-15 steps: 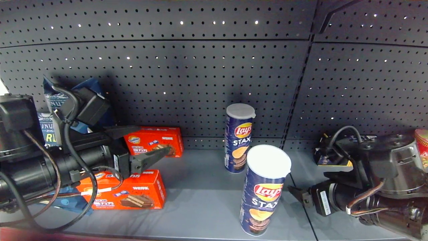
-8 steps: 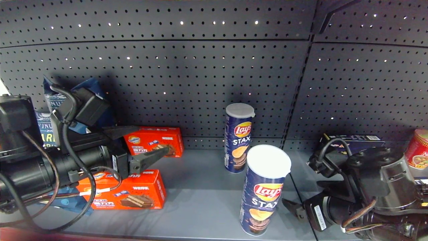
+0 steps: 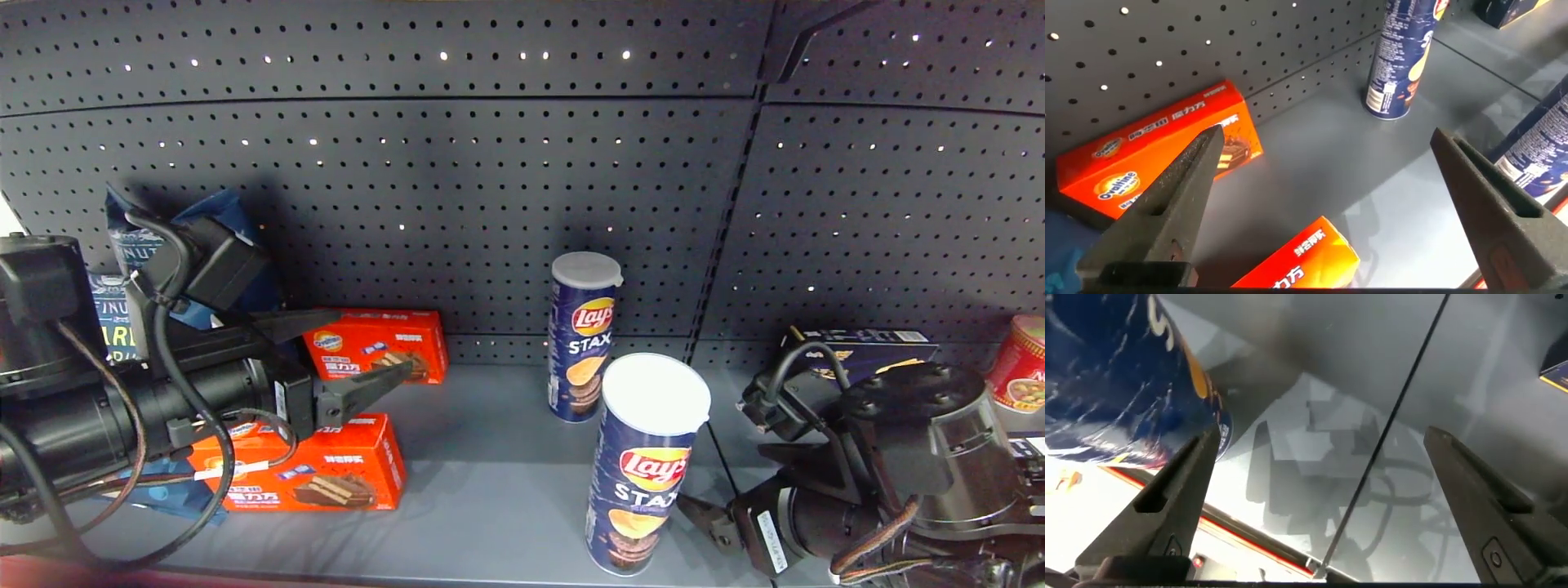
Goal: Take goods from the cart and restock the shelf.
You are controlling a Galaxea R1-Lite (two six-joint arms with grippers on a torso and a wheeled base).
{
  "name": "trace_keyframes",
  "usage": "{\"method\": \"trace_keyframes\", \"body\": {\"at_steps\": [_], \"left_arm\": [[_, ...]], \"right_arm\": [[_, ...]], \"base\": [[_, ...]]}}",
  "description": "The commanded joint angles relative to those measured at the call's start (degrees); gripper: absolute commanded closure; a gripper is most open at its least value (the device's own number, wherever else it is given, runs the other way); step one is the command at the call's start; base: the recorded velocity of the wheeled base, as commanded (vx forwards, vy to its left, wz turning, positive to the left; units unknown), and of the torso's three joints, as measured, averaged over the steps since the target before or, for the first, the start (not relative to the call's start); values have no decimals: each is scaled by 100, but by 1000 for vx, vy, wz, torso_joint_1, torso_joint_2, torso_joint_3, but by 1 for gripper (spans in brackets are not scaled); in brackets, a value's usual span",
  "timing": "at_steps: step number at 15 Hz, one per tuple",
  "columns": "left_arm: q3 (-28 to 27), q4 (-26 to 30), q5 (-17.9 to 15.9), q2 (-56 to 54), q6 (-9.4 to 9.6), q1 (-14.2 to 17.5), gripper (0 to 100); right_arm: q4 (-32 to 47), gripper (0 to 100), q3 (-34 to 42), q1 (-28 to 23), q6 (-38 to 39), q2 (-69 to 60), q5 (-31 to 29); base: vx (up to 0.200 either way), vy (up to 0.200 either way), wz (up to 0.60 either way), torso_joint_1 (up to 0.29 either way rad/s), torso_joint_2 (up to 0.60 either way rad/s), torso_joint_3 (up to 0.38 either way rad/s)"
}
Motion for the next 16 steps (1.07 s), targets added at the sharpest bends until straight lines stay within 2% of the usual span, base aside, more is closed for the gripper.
{"method": "trace_keyframes", "body": {"at_steps": [1, 16], "left_arm": [[5, 6, -1, 13, 1, -1, 0], [145, -29, -19, 22, 1, 26, 0]], "right_arm": [[-3, 0, -11, 25, -1, 2, 4], [-100, 0, -406, 236, 8, 503, 30]], "base": [[0, 0, 0, 0, 0, 0], [0, 0, 0, 0, 0, 0]]}}
